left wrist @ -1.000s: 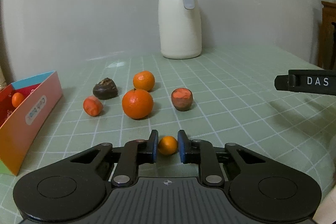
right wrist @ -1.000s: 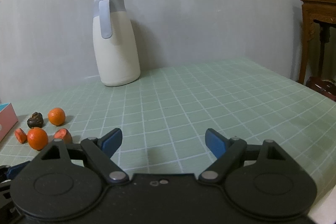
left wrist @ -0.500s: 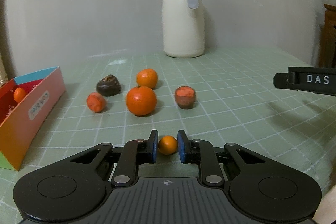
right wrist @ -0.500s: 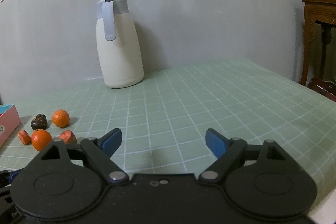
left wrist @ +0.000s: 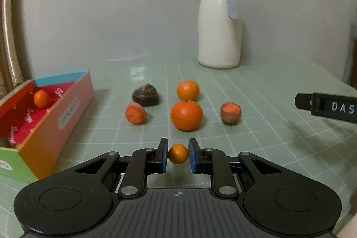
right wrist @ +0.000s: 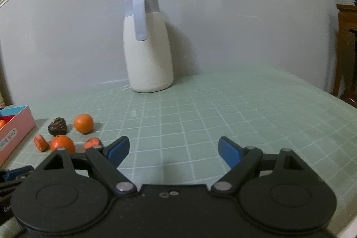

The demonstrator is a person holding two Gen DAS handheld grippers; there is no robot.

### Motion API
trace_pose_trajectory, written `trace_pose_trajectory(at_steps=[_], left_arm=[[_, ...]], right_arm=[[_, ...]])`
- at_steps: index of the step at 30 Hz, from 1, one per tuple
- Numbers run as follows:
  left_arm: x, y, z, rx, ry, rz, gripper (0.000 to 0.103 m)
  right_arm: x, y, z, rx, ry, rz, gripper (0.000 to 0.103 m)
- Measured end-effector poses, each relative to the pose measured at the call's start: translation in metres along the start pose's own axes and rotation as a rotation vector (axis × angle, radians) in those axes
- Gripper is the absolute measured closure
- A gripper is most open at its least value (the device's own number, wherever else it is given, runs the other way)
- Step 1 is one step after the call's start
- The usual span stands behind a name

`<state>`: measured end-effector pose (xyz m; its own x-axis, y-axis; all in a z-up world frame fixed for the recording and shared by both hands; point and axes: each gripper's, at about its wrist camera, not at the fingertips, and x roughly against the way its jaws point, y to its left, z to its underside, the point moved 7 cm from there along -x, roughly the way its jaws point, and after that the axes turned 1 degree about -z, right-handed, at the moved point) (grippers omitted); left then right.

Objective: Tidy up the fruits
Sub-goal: 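Carry the kumquat with the left gripper into the red box and release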

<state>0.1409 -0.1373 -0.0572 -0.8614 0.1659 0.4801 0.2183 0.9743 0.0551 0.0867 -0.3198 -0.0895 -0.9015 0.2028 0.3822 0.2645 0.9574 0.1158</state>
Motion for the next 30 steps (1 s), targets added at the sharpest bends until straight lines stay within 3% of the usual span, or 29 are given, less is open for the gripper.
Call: trace_pose_trajectory(at_steps=[8,18,24,30], left_arm=[[0.014,0.038,-0.018,0.014,-0.061,-0.073,0.083],[0.021,0.111,-0.032,0.061,-0.1,-0.232,0.083],[0.017,0.157,-0.028,0.099,-0.084,-0.332,0.083],[0.004,0.195,-0.017,0.151,-0.013,-0.397,0.083]], right_arm=[[-0.004,0.026,0.0,0.039,0.001,-0.044,0.017],[-0.009,0.064,0.001,0.086,0.004,-0.114,0.017],[-0.012,0.091,0.005,0.116,0.009,-0.154,0.017],[-0.017,0.111,0.007,0.133,0.02,-0.188,0.017]])
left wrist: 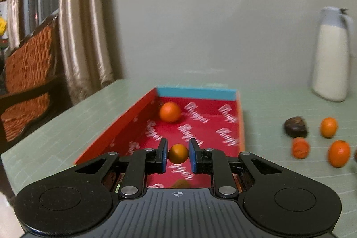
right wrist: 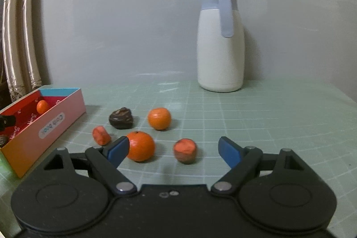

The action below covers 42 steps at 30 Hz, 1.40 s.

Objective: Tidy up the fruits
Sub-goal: 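Carry the kumquat with the left gripper into the red box and release, then grasp the large mandarin with the right gripper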

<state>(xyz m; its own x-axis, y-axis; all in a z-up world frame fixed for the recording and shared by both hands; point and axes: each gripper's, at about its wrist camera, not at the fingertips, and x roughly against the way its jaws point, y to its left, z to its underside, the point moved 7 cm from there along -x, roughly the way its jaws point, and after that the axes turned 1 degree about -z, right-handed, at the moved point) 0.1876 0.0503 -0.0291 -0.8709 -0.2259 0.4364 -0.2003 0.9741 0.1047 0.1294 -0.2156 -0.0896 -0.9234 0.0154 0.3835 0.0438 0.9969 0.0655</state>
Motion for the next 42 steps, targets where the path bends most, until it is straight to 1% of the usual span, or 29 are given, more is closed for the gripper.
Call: trace_pose_trajectory(at_steps=[3,6,11,15,16,17,18,19,20,22,24,25,27,32,34,38,40,42], left_arm=[[-0.009,0.009,0.005,0.01,0.039,-0.017,0.083],[-0.014,0.015,0.007,0.009,0.052,-0.045,0.083],[-0.02,0.022,0.01,0.019,0.084,-0.056,0.082],[-0.016,0.028,0.009,0.042,0.067,-0.046,0.081],[-0.014,0.029,0.008,0.047,0.063,-0.044,0.077],[-0.013,0.031,0.008,0.053,0.056,-0.043,0.064],[-0.011,0.033,0.007,0.055,0.047,-0.047,0.055],[-0.007,0.036,0.007,0.055,0.032,-0.061,0.039],[-0.003,0.038,0.005,0.054,0.009,-0.077,0.035],[0.003,0.041,0.002,0.042,-0.022,-0.086,0.034],[0.008,0.044,0.001,0.034,-0.04,-0.091,0.03],[0.01,0.047,0.002,0.033,-0.044,-0.098,0.024],[0.013,0.054,0.003,0.039,-0.049,-0.112,0.02],[0.018,0.076,0.004,0.048,-0.067,-0.168,0.017],[0.02,0.087,0.006,0.062,-0.065,-0.188,0.015],[0.024,0.111,0.012,0.097,-0.054,-0.233,0.012],[0.025,0.121,0.015,0.114,-0.048,-0.253,0.011],[0.025,0.13,0.018,0.129,-0.046,-0.269,0.01]], right_arm=[[-0.004,0.008,0.0,0.006,0.005,-0.014,0.017],[-0.008,0.015,0.0,0.011,0.008,-0.028,0.017],[-0.013,0.022,0.0,0.016,0.018,-0.045,0.017],[-0.016,0.027,0.001,0.016,0.026,-0.059,0.017],[-0.017,0.029,0.001,0.018,0.026,-0.06,0.017],[-0.018,0.03,0.001,0.021,0.027,-0.061,0.017],[-0.018,0.031,0.001,0.022,0.028,-0.063,0.017],[-0.019,0.033,0.001,0.021,0.028,-0.066,0.017],[-0.02,0.034,0.001,0.02,0.029,-0.07,0.018],[-0.023,0.037,0.0,0.02,0.034,-0.078,0.02],[-0.026,0.039,0.0,0.017,0.04,-0.087,0.025],[-0.028,0.04,0.0,0.015,0.046,-0.092,0.026],[-0.032,0.041,-0.001,0.003,0.057,-0.098,0.031],[-0.043,0.041,0.0,-0.021,0.086,-0.076,0.032],[-0.047,0.04,0.001,-0.028,0.098,-0.072,0.036],[-0.055,0.038,0.004,-0.064,0.128,-0.071,0.048],[-0.058,0.036,0.005,-0.075,0.139,-0.067,0.051],[-0.06,0.035,0.005,-0.083,0.143,-0.059,0.06]])
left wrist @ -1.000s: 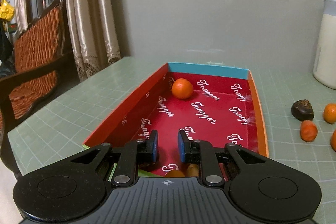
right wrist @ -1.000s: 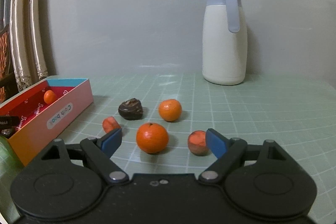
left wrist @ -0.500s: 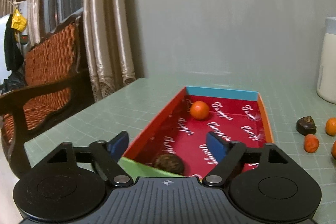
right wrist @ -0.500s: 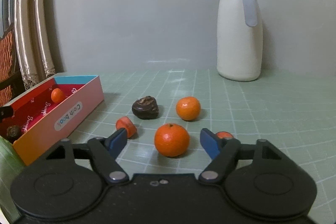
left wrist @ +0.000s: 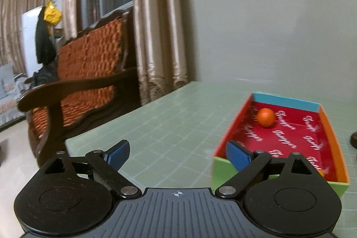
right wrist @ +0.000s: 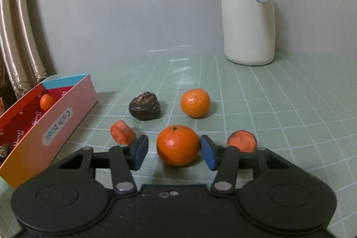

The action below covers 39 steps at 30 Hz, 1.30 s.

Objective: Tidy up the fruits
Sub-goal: 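Grasp the large mandarin with the right gripper, then carry the mandarin with the right gripper into the red box and release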

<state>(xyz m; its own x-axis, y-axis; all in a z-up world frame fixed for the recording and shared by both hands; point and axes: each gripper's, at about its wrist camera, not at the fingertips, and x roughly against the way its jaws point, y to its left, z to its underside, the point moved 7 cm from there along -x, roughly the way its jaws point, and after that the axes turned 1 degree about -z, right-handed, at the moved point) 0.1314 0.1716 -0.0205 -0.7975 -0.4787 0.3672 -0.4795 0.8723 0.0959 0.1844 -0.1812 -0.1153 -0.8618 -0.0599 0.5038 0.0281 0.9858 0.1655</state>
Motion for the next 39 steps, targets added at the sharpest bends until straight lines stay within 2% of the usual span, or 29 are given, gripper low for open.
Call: trace_pose_trajectory(at_steps=[9,14,20,29,39], left_arm=[[-0.012,0.037,0.011,0.074,0.049,-0.081,0.009],[-0.016,0.062,0.02,0.117,0.077,-0.132,0.009],[-0.017,0.083,0.03,0.146,0.101,-0.179,0.008],[-0.014,0.104,0.04,0.141,0.116,-0.224,0.008],[-0.013,0.104,0.042,0.121,0.115,-0.222,0.008]], right_arm=[[0.006,0.009,-0.002,0.013,-0.034,-0.025,0.061],[0.016,0.028,-0.008,0.028,-0.094,-0.103,0.061],[0.028,0.067,-0.014,0.081,-0.154,-0.239,0.061],[0.03,0.13,-0.014,0.165,-0.145,-0.406,0.061],[0.035,0.172,-0.005,0.28,-0.133,-0.464,0.061]])
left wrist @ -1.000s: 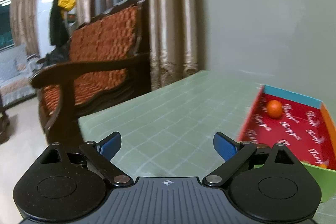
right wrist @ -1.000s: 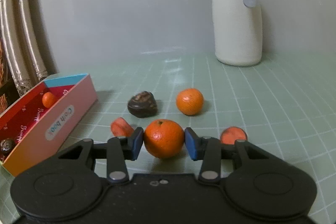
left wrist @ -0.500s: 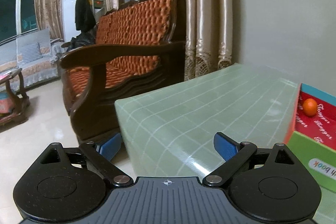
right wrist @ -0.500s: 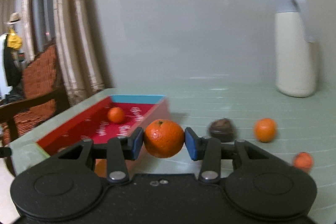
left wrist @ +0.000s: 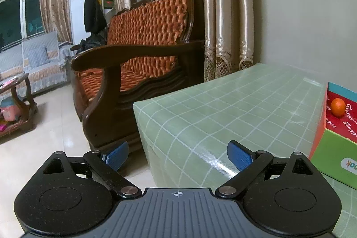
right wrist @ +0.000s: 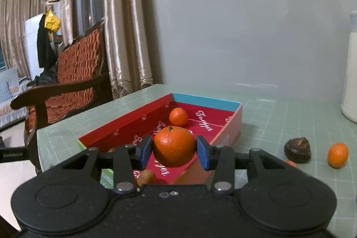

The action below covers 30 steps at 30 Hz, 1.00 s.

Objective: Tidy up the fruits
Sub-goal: 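Carry the mandarin with the right gripper into the red box and release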

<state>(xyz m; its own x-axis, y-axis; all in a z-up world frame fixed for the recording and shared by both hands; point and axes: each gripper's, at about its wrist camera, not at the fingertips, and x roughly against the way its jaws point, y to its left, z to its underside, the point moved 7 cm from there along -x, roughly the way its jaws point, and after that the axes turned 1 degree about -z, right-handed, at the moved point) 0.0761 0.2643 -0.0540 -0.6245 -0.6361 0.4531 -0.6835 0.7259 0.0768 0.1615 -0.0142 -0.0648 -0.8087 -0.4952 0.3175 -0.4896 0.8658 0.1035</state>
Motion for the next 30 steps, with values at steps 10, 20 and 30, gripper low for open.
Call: trace_pose_trajectory(at_steps=[10,20,30], left_arm=[[0.002,-0.004,0.001,-0.023,-0.002,0.005,0.008],[0.003,-0.009,0.002,-0.034,-0.003,0.01,0.008],[0.008,-0.018,0.001,-0.05,-0.014,0.022,0.008]], right_arm=[[-0.011,0.014,0.009,0.024,0.044,-0.043,0.061],[-0.005,0.013,0.005,0.033,0.014,-0.03,0.053],[0.015,0.005,-0.01,0.033,-0.082,0.001,0.024]])
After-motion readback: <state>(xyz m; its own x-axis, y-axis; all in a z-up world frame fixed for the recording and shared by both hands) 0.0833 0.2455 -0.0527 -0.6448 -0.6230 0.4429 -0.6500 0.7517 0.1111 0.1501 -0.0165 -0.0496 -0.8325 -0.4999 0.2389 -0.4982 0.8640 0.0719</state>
